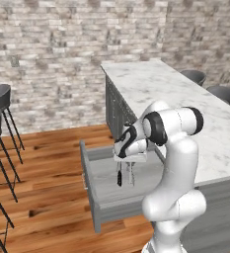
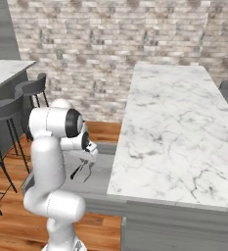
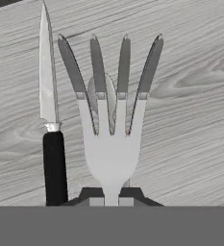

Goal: Pick up the metallic utensils from the counter and place them in the open drawer. Make sure not to pick up any wooden utensils.

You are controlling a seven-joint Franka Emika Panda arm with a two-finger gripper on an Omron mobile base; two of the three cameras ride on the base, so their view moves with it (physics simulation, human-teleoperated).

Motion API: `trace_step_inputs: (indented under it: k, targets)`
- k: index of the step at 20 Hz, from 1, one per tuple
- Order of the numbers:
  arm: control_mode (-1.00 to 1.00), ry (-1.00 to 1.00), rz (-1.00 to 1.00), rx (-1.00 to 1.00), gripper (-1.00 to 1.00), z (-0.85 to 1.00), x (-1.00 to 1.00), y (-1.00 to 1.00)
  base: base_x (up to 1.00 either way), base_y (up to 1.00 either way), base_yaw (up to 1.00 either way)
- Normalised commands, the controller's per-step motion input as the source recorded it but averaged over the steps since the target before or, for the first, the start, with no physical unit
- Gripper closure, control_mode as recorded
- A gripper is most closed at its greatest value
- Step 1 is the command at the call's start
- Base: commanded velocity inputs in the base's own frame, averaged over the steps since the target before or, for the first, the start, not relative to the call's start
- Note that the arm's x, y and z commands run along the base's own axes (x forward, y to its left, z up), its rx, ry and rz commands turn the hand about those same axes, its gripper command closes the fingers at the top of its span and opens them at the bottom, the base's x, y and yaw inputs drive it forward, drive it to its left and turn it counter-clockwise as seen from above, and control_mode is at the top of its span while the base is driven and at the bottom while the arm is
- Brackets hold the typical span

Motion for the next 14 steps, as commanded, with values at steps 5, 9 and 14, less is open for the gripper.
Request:
trace_step_inputs:
  k: [5, 9, 14]
  targets:
    - [-1.00, 0.20, 0.00, 0.00, 1.00, -0.75, 0.17, -0.15, 0.00, 0.00, 0.00]
    - [-1.00, 0.17, 0.00, 0.00, 1.00, -0.60, 0.39, -0.13, 0.00, 0.00, 0.00]
    - [-1.00, 0.15, 0.00, 0.00, 1.00, -0.52, 0.65, -0.01, 0.00, 0.00, 0.00]
